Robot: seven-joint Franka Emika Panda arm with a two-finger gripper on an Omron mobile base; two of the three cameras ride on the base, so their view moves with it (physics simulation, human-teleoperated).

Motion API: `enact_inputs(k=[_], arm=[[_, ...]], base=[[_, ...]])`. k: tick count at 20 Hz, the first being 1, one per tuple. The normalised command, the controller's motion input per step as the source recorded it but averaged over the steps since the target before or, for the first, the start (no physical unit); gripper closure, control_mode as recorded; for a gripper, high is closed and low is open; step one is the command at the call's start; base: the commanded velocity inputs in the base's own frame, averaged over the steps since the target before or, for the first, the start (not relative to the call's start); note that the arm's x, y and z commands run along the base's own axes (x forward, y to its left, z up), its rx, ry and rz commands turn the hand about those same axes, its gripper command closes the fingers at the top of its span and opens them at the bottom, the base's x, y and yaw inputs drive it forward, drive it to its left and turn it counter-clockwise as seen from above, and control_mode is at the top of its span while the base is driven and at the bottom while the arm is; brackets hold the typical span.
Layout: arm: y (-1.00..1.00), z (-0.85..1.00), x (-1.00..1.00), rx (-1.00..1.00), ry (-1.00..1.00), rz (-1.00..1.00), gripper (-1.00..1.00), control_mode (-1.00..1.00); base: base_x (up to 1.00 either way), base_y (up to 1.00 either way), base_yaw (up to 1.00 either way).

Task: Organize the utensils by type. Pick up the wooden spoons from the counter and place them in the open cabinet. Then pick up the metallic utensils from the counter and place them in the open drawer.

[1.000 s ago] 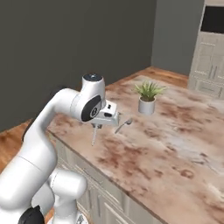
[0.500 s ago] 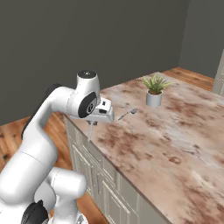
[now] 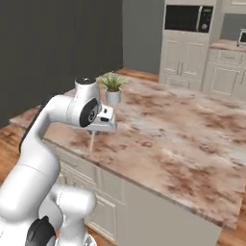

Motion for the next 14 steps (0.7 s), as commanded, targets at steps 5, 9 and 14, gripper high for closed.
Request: enact_inputs(k=[5, 9, 14], arm=[[0.0, 0.0, 0.0, 0.0, 0.0, 0.0, 1.0, 1.0], [0.0, 0.0, 0.0, 0.0, 0.0, 0.0, 1.0, 1.0], [0.0, 0.0, 0.0, 0.0, 0.0, 0.0, 1.0, 1.0]], base=[[-0.2, 0.01, -0.92], [-0.12, 0.0, -0.96], [-0.05, 0.0, -0.97]])
